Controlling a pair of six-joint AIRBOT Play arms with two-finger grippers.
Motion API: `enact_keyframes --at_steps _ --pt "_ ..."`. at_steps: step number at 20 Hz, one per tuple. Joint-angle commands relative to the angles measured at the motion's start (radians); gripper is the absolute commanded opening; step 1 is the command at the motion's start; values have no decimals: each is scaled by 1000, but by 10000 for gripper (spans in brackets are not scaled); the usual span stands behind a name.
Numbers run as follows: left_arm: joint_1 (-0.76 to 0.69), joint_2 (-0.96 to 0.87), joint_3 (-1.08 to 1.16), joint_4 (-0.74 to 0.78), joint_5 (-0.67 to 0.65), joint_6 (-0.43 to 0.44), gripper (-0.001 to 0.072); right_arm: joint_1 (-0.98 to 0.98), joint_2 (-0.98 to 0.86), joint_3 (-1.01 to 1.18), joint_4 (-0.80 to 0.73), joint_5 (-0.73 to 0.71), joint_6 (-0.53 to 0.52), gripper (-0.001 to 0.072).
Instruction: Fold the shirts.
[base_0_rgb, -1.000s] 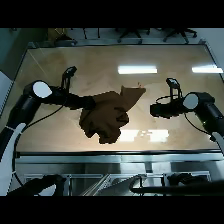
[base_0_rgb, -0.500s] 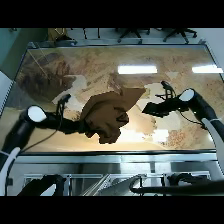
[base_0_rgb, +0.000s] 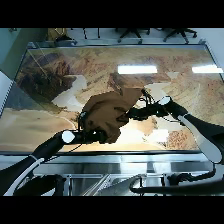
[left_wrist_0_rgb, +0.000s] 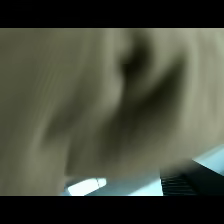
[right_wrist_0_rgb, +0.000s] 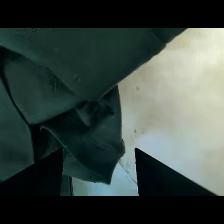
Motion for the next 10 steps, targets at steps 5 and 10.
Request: enact_keyframes --at_steps 5,10 --pt "-23 -111 156 -10 -58 42 11 13 -60 1 113 -30 -116 59" --pt "114 72 224 -10 -199 52 14 -12 11 80 123 34 -159 20"
